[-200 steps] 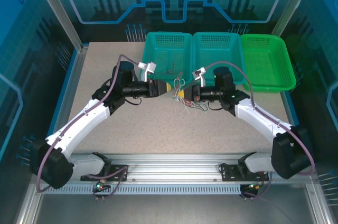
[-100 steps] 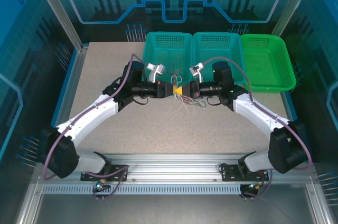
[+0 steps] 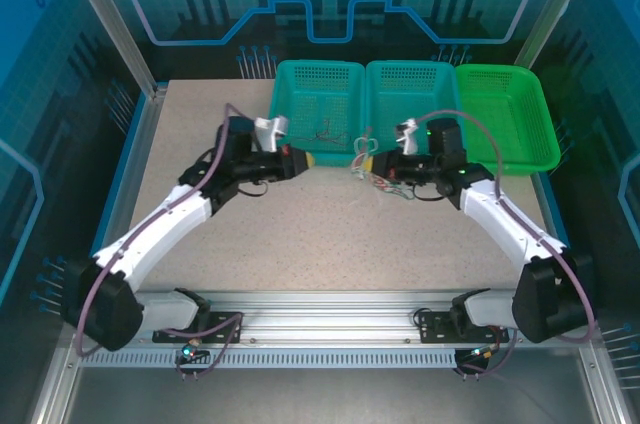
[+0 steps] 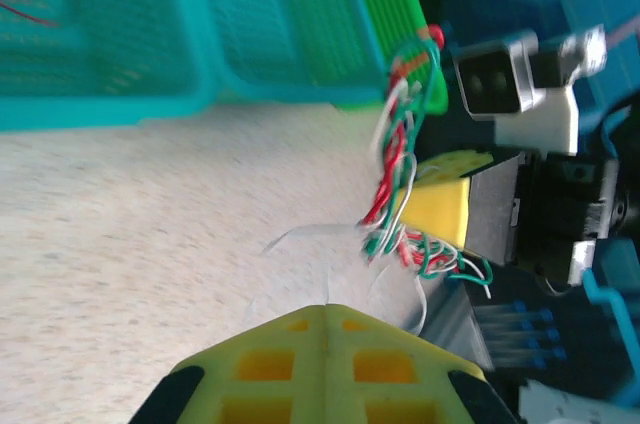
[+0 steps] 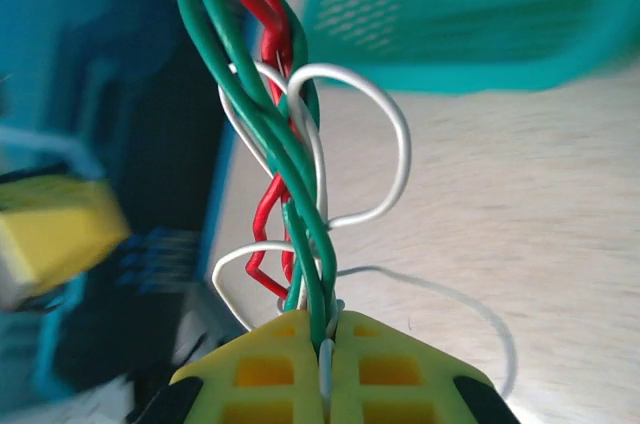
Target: Untangle the cables
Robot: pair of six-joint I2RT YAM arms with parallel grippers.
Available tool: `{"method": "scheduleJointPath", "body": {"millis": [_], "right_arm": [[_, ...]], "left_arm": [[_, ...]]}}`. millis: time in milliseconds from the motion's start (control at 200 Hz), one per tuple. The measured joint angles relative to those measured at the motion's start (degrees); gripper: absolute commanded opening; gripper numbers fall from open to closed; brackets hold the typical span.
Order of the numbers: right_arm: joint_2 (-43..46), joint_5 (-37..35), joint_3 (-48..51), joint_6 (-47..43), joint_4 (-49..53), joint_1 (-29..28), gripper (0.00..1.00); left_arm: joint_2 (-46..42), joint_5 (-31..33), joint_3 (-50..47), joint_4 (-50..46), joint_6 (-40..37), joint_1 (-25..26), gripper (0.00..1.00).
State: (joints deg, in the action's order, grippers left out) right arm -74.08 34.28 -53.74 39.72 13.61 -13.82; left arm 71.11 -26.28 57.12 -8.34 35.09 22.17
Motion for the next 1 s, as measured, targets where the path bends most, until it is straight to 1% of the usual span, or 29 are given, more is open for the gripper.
{"method": "scheduleJointPath", "body": {"millis": [40, 90, 205, 240, 275, 340, 380, 520, 625, 770, 885, 930, 1000], "right_arm": [[0.2, -2.4, 0.0, -1.3, 2.5, 1.2, 0.00], [0.2, -3.9, 0.1, -2.5, 4.6, 1.4, 0.00], [0.1, -2.9, 0.5, -3.8, 5.7, 0.5, 0.00], [0.0, -1.7, 0.5, -3.8, 5.2, 0.1, 0.00], [-0.2, -0.3, 0.5, -3.7, 4.4, -0.2, 0.00], [-0.8, 2.6, 0.5, -3.5, 2.4, -0.8, 0.00], [-1.2, 4.6, 0.5, -3.1, 1.0, -1.2, 0.00], [-3.1, 11.8, 0.5, -2.0, -3.3, -2.4, 0.00], [-4.6, 15.5, 0.0, -1.8, -4.3, -3.1, 0.00], [-5.4, 18.6, -1.5, -1.8, -4.7, -4.1, 0.00], [-5.4, 19.4, -2.3, -1.6, -5.1, -4.5, 0.00], [-5.5, 19.4, -2.4, -1.6, -5.2, -4.5, 0.00], [-5.6, 19.4, -2.6, -1.6, -5.3, -4.5, 0.00]], "left_arm": [[-1.4, 1.0, -0.1, -0.3, 0.5, -1.3, 0.00], [-2.2, 1.3, -0.1, -0.2, 0.9, -1.7, 0.00], [-1.7, 0.6, -0.3, 1.0, 2.1, -1.3, 0.00], [-1.0, 0.0, -0.3, 1.5, 2.3, -1.0, 0.13], [-0.2, -0.6, -0.3, 2.1, 2.4, -0.8, 0.23], [1.5, -1.4, -0.3, 3.1, 2.2, 0.7, 0.36], [2.8, -2.1, -0.1, 3.5, 1.5, 2.1, 0.40], [9.2, -5.7, 2.4, 4.8, 2.1, 6.7, 0.45], [11.8, -7.0, 3.0, 5.7, 2.1, 8.4, 0.46], [12.6, -7.9, 3.3, 6.5, 2.1, 8.6, 0.44], [12.7, -8.3, 3.8, 7.0, 1.9, 8.6, 0.39], [12.7, -8.3, 4.0, 7.1, 1.8, 8.6, 0.40], [12.7, -8.3, 4.1, 7.2, 1.9, 8.5, 0.46]]}}
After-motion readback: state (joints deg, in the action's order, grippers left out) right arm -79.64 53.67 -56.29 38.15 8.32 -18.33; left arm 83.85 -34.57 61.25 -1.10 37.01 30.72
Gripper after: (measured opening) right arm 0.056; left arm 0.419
